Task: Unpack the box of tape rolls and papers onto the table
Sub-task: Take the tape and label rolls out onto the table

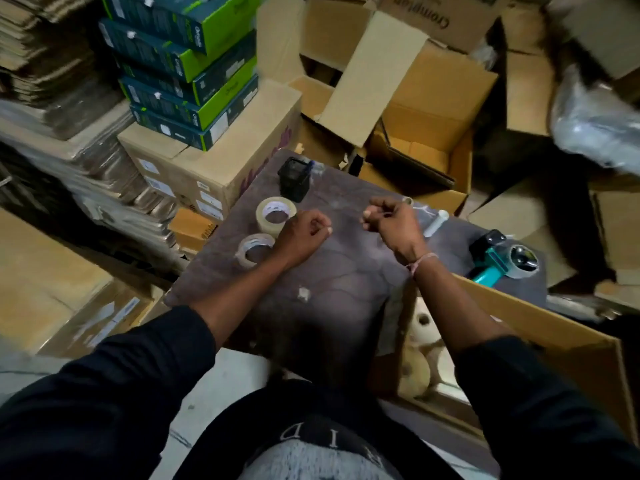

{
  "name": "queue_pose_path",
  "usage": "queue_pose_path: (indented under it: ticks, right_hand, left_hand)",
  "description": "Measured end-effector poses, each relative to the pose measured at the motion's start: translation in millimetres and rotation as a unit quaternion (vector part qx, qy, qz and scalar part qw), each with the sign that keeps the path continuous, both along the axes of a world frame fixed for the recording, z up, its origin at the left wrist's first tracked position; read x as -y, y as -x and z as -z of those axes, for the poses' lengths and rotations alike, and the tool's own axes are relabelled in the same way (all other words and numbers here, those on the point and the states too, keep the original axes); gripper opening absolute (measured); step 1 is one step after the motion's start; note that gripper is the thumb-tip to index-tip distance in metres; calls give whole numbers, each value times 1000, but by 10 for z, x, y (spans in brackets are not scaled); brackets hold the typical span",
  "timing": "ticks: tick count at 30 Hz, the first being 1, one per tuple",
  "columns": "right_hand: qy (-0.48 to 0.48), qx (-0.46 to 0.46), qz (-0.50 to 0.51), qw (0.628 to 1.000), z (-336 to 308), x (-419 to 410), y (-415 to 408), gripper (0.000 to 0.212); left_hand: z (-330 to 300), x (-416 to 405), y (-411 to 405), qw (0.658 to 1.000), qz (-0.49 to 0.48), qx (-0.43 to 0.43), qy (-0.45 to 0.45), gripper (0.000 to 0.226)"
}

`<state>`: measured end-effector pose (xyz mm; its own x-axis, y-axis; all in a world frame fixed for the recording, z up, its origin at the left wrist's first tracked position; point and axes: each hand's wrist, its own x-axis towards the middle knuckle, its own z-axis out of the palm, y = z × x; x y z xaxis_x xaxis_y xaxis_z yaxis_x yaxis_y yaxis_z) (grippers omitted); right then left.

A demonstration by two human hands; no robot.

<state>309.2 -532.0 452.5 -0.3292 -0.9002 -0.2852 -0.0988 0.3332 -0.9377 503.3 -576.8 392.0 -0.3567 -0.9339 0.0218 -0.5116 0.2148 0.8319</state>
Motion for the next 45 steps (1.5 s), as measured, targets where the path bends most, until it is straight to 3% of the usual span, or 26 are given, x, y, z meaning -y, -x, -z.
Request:
queue_pose_path:
  ticks: [3,6,10,12,14,16,19,23,28,31,34,37,40,42,45]
  right_hand:
    - [37,-16,12,999,-281,-525,406,21]
    - [25,-34,38,998,-533,-1092,860,36]
    - [-127,-166,12,978,-532,-1837,1537,36]
    - [-256,-281,-57,923,-382,-2128,1803,31]
    - [-359,-369,-155,843,-158,-2369,1979,29]
    - [-404,-441,-206,775,74,-2563,2088,44]
    - [-442,-443,-195,755,316,-2767,2076,75]
    - [-441,-464,-219,736,348,-2799,1953,55]
    - [-440,-483,-201,730,384,-2685,1964,48]
    - [-342,-559,-148,740,248,-2634,1997,32]
    - [-295,-531,-118,786,-76,-2541,2126,45]
    - [-267,-424,-90,861,-355,-2451,2290,51]
    - [-206,-191,-39,959,-474,-2402,2375,33]
    - [-170,-83,-23,982,-491,-2359,2376,31]
    - [-113,-16,-11,993,-472,-2265,2266,28]
  left_hand:
    - [-238,-289,447,995,33,-81,-45,10]
    - [-487,-605,912,982,87,-155,-63,9]
    - [-746,-1107,1491,965,185,-160,-98,10]
    - [-766,-1358,1719,953,249,-128,-114,9]
    - [-667,-1547,1913,940,315,-52,-120,11]
    - [-502,-1675,2085,922,369,51,-108,16]
    - [-260,-1815,2262,887,415,178,-93,24]
    - [-68,-1944,2358,875,404,240,-118,34]
    - [5,-1970,2340,861,410,268,-137,43]
    - [-12,-1959,2308,871,399,247,-143,47]
    - [-33,-1949,2263,902,358,190,-148,50]
    - [-124,-1930,2199,932,302,120,-160,58]
    - [-258,-1869,2089,950,264,51,-157,47]
    - [-358,-1809,1988,962,235,15,-136,35]
    - [-507,-1693,1826,976,188,-13,-108,40]
